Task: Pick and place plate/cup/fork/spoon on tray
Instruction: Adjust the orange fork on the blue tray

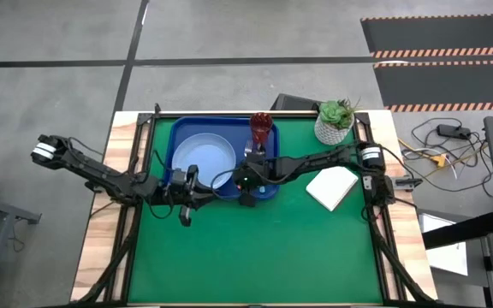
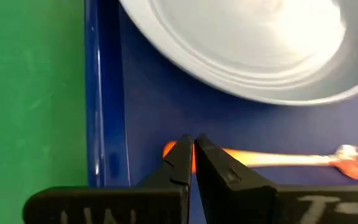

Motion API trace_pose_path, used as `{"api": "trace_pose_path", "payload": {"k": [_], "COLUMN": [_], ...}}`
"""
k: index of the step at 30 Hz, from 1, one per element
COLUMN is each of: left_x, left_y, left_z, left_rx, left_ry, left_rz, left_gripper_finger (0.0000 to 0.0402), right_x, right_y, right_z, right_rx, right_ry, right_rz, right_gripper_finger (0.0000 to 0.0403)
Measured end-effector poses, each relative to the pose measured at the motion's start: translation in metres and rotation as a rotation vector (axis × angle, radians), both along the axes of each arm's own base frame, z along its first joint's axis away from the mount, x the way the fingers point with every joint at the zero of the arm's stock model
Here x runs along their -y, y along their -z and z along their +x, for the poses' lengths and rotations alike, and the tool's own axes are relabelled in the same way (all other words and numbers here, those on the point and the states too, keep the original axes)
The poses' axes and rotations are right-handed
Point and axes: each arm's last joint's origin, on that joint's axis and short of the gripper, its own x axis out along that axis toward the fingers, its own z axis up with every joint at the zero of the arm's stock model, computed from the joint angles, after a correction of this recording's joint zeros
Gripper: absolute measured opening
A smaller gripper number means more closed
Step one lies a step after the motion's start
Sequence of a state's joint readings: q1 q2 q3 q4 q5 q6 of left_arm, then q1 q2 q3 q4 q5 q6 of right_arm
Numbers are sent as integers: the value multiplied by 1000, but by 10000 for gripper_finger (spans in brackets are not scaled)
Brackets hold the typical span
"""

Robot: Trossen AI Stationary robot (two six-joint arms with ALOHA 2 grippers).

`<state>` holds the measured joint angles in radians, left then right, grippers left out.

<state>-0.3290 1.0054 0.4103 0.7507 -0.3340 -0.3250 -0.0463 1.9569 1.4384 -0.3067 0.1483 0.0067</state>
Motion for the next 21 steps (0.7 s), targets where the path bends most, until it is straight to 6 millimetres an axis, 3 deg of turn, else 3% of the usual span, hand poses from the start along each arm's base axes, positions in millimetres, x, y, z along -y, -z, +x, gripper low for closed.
{"api": "trace_pose_path", "payload": {"k": [5,21], "left_x": [-1,-2], "left_y": [-3,-5], "left_z": [-3,-4], "left_rx": [12,25], "left_ry": [-14,-8], "left_rz": [33,44], "left_gripper_finger": [35,35], "right_x": [0,2], "right_y": [24,30], "right_z": [8,8], "right_rx": [-10,-50], "right_ry": [-19,-40], "right_rz": [-12,-39], "right_gripper_finger": [8,8]}}
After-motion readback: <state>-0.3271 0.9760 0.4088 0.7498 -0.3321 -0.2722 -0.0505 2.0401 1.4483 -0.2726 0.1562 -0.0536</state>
